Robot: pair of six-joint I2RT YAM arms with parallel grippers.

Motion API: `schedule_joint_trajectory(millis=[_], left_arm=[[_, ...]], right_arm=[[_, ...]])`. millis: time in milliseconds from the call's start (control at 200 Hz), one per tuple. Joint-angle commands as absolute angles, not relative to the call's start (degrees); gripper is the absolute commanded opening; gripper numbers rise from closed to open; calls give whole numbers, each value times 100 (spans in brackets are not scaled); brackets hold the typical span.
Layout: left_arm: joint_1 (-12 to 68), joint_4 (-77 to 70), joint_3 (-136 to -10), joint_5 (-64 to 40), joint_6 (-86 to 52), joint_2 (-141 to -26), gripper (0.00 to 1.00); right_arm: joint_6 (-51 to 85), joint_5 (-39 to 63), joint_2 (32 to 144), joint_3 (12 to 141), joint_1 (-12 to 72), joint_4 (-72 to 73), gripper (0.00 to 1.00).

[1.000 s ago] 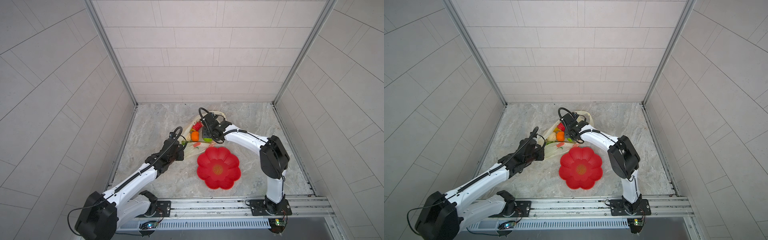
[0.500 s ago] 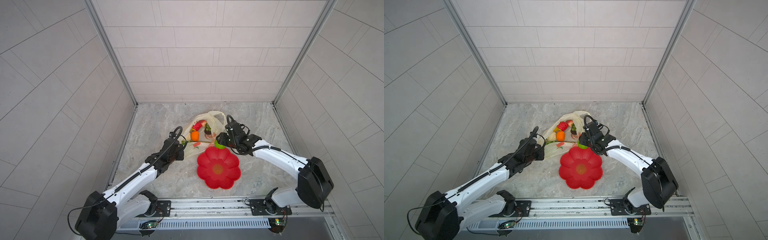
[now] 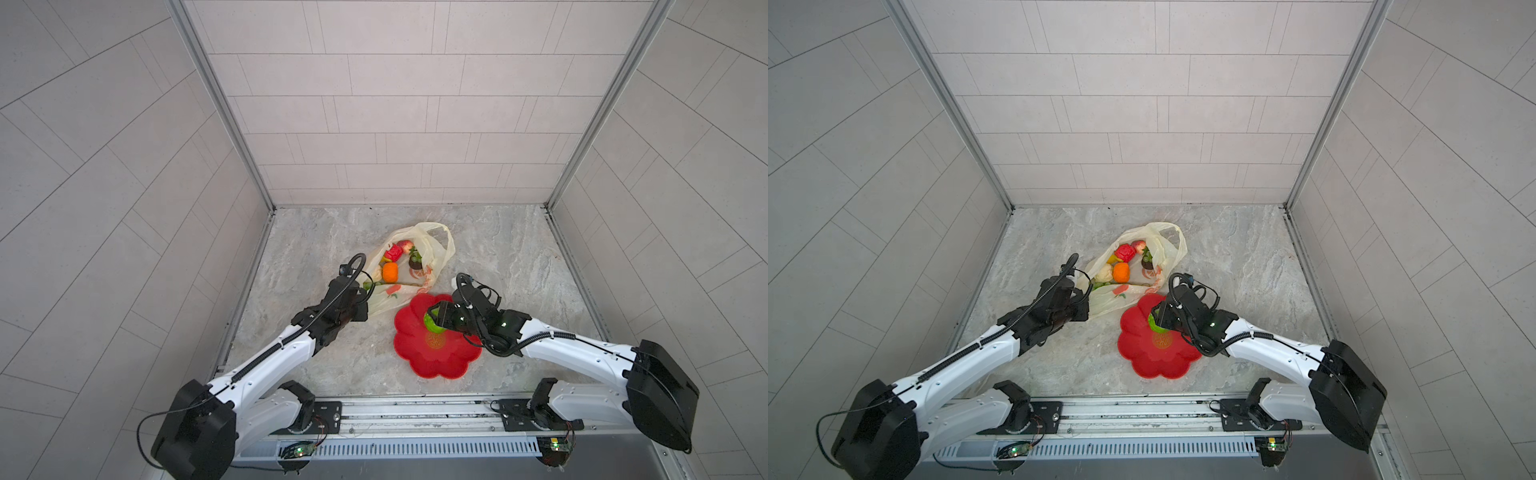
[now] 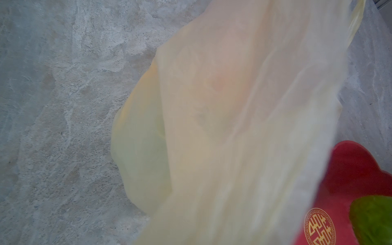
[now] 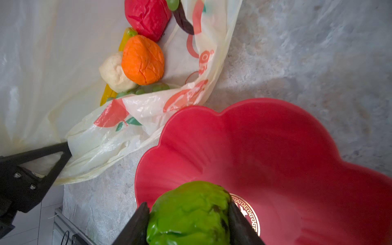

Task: Take fruits out of the plastic bag
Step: Place the fruit on the plate.

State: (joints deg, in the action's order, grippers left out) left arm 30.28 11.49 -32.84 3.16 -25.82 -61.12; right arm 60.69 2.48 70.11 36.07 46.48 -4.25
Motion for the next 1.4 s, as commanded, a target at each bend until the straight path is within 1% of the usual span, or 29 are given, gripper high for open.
schedule_joint_trajectory(millis=[0,485,831,1091,1156,1321,1391], left_arm=[[3028,1253,-3287,440,-2479,-6044,0],[3028,1300,-3300,478,-2456,-5983,0],[3031,1266,-3327,431,-2441,-6084,0],[3027,1247,-3322,444,-2439,-6119,0],[3031,1243,-3331,431,-2435,-6149,0],[3026,1235,-3318,441,-2435,-6160,0],[3030,1232,-3322,442,-2435,-6158,0]], right_arm=[[6359,-8,7145,3502,4797,170,47],[6464,-105,8219,3443,5235,1126,47],[6540,-141,8472,3281,5222,1134,50],[6697,-195,8142,2898,5074,1229,62],[6723,-195,8046,2824,5047,1239,62],[6836,-211,7898,2610,4962,1220,69],[6912,-203,7830,2468,4891,1294,70]])
